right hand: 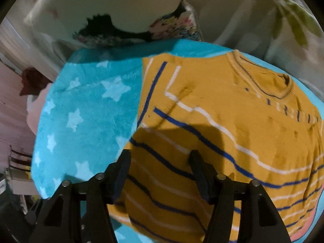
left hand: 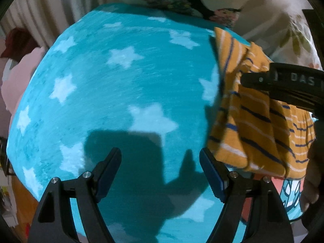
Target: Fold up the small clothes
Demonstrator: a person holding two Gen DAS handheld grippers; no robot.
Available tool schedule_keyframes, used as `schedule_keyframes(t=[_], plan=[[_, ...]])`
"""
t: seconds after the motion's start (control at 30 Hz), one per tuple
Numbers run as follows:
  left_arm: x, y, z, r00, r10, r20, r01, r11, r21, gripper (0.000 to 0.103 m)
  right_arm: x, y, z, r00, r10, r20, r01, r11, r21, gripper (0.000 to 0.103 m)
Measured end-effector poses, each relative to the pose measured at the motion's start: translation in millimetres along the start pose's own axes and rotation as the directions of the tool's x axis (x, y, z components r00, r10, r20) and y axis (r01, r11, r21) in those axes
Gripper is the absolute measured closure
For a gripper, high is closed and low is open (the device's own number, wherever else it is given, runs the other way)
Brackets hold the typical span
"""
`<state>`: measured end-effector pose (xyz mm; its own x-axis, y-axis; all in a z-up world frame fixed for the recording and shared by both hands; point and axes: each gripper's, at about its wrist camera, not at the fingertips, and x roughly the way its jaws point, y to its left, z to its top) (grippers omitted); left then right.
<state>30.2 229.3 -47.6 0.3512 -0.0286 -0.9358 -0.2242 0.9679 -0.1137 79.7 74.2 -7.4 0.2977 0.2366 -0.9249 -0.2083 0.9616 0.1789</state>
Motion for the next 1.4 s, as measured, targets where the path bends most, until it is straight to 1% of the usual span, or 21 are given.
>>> schedule_keyframes(t=[0.1,0.17,0.27,0.3,0.33,0.4,0.43,0.57,0.63,0.67,0.73,0.77,0.83,0.9,0.97,1.03,1.13,1.2,1.3,1.33,1.4], plan=[[1.4,12.8,-0.9,1.0,0.004,-0.007,-0.005,0.999,-0.034,0.025,15.0,10.7,7.3,0.999,-0.047,-0.01,0.047,0.998,-0.034,0.028],[1.0,21.0,-1.4,1.0,0.011,-0.007,-0.011,0.999,-0.053,0.025,25.0,19.5,9.7,0.994,-0.109,-0.013,0.108,0.992,-0.071,0.026],[0.8,31.4,-2.2,1.0,0.022,-0.006,-0.022,0.997,-0.074,0.025,37.4,33.1,9.0,0.981,-0.192,-0.005,0.19,0.975,-0.11,0.019],[1.0,34.4,-2.7,1.0,0.024,-0.008,-0.025,0.996,-0.081,0.025,42.5,40.1,7.5,0.974,-0.226,-0.001,0.223,0.966,-0.134,0.015],[1.3,36.5,-3.0,1.0,0.025,-0.01,-0.026,0.996,-0.087,0.025,47.8,47.5,5.3,0.964,-0.266,0.005,0.263,0.951,-0.165,0.013],[1.2,39.1,-4.2,1.0,0.027,-0.011,-0.028,0.995,-0.093,0.025,55.3,59.4,0.3,0.942,-0.333,0.03,0.332,0.918,-0.219,0.011],[1.3,40.3,-4.5,1.0,0.029,-0.01,-0.029,0.995,-0.094,0.025,54.8,61.4,-0.9,0.94,-0.338,0.048,0.34,0.915,-0.219,0.012],[1.5,41.9,-4.5,1.0,0.027,-0.01,-0.028,0.995,-0.098,0.025,54.5,55.5,0.0,0.947,-0.319,0.038,0.32,0.926,-0.202,0.013],[1.3,40.3,-4.9,1.0,0.027,-0.009,-0.028,0.995,-0.094,0.025,51.3,53.4,-2.0,0.943,-0.33,0.044,0.331,0.921,-0.206,0.023],[1.5,40.0,-5.2,1.0,0.027,-0.009,-0.027,0.995,-0.093,0.025,49.5,51.0,-2.7,0.939,-0.341,0.05,0.343,0.915,-0.21,0.027],[1.3,39.6,-6.5,1.0,0.023,-0.009,-0.024,0.996,-0.09,0.025,48.3,52.0,-3.9,0.928,-0.369,0.058,0.372,0.898,-0.235,0.04],[1.8,38.7,-6.7,1.0,0.02,-0.011,-0.021,0.996,-0.088,0.025,47.8,53.0,-4.1,0.922,-0.381,0.062,0.384,0.89,-0.247,0.043],[2.8,36.4,-7.2,1.0,0.017,-0.013,-0.018,0.996,-0.082,0.025,47.5,54.2,-5.6,0.91,-0.408,0.076,0.412,0.869,-0.274,0.058],[2.9,34.2,-9.2,1.0,0.017,-0.015,-0.018,0.997,-0.076,0.025,47.0,53.9,-8.0,0.904,-0.418,0.091,0.426,0.859,-0.283,0.068],[3.9,32.7,-10.9,1.0,0.018,-0.018,-0.019,0.997,-0.077,0.025,43.0,47.2,-7.7,0.915,-0.391,0.097,0.402,0.876,-0.267,0.072],[4.1,30.6,-13.1,1.0,0.022,-0.022,-0.024,0.997,-0.08,0.025,37.0,37.6,-4.8,0.936,-0.342,0.089,0.353,0.906,-0.234,0.076],[2.2,22.5,-16.8,0.999,0.032,-0.022,-0.034,0.997,-0.075,0.025,24.5,19.1,-0.2,0.968,-0.239,0.075,0.248,0.956,-0.158,0.08],[0.3,17.7,-17.7,0.999,0.043,-0.017,-0.044,0.997,-0.07,0.025,17.1,11.5,1.9,0.98,-0.183,0.074,0.191,0.974,-0.12,0.081],[-5.3,7.1,-20.2,0.998,0.061,-0.002,-0.061,0.996,-0.07,0.025,2.9,-2.3,3.2,0.989,-0.113,0.095,0.12,0.99,-0.078,0.082],[-7.6,3.0,-21.3,0.998,0.068,0.003,-0.067,0.995,-0.071,0.025,-1.5,-4.9,3.1,0.989,-0.106,0.104,0.115,0.99,-0.081,0.082],[-12.1,-4.5,-22.9,0.997,0.078,0.012,-0.077,0.994,-0.073,0.025,-9.0,-4.0,1.2,0.985,-0.12,0.122,0.133,0.986,-0.103,0.082]])
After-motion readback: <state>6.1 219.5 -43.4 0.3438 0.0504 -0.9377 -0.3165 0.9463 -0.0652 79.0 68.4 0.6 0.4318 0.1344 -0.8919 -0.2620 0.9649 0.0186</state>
